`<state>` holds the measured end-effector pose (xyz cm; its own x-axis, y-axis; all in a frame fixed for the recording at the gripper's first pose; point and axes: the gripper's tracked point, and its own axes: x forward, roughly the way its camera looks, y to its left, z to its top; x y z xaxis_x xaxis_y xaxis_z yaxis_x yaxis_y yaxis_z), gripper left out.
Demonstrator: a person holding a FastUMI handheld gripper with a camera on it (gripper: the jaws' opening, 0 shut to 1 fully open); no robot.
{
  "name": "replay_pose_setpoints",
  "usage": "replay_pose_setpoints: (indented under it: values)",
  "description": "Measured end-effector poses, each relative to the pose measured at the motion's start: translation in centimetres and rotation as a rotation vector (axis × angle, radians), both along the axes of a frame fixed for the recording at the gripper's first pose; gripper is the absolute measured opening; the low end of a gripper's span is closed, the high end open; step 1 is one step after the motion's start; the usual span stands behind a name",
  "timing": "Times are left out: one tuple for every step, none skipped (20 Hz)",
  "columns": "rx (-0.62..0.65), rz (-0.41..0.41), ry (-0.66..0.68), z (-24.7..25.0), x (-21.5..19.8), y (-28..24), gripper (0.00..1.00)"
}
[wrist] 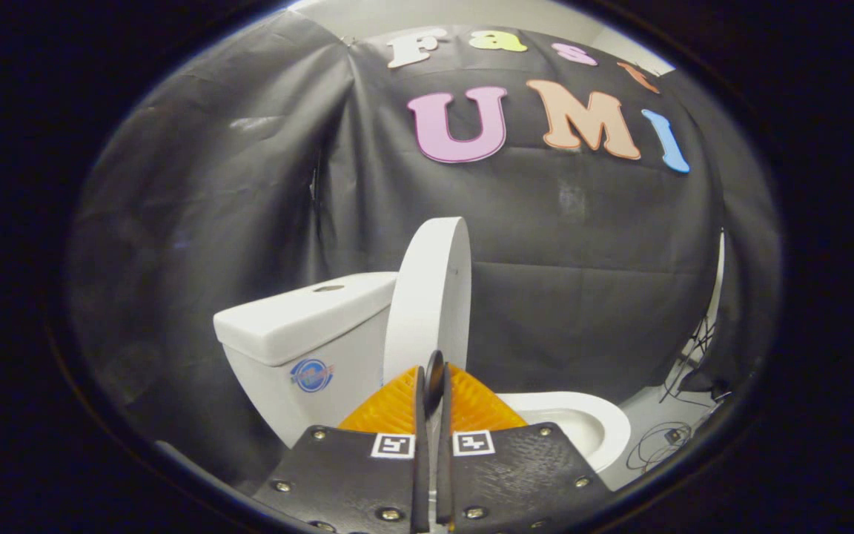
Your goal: Open the toilet lid.
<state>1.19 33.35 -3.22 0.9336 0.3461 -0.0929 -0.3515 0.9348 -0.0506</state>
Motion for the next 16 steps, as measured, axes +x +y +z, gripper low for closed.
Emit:
replay_pose_setpoints:
  values:
    - [-0.004, 0.004, -0.005, -0.1, -0.1, 0.5, 0.04]
    - [-0.01, 0.0, -0.012, -0.1, -0.1, 0.7, 0.05]
    - [-0.023, -0.002, -0.021, 0.0, -0.2, 0.9, 0.04]
    - [-0.042, -0.003, -0.03, -0.1, -0.4, 1.3, 0.04]
    - [-0.063, -0.002, -0.041, -0.1, -0.5, 1.7, 0.04]
    - [-0.085, -0.002, -0.051, -0.2, -0.6, 2.0, 0.05]
    - [-0.093, -0.001, -0.057, -0.1, -0.7, 2.3, 0.05]
    - [-0.09, 0.003, -0.058, -0.2, -0.9, 2.5, 0.05]
    - [-0.082, 0.015, -0.056, -0.2, -0.8, 2.9, 0.05]
    - [-0.068, 0.025, -0.046, -0.3, -0.8, 3.2, 0.05]
    - [-0.047, 0.031, -0.036, -0.3, -0.8, 3.4, 0.05]
    - [-0.029, 0.044, -0.02, -0.5, -0.7, 3.8, 0.05]
    - [-0.018, 0.056, -0.015, -0.4, -0.9, 4.1, 0.05]
    - [-0.016, 0.073, -0.009, -0.6, -0.9, 4.5, 0.07]
    - [-0.01, 0.085, -0.008, -0.6, -1.0, 4.7, 0.07]
    - [-0.005, 0.099, -0.001, -0.6, -0.9, 5.1, 0.11]
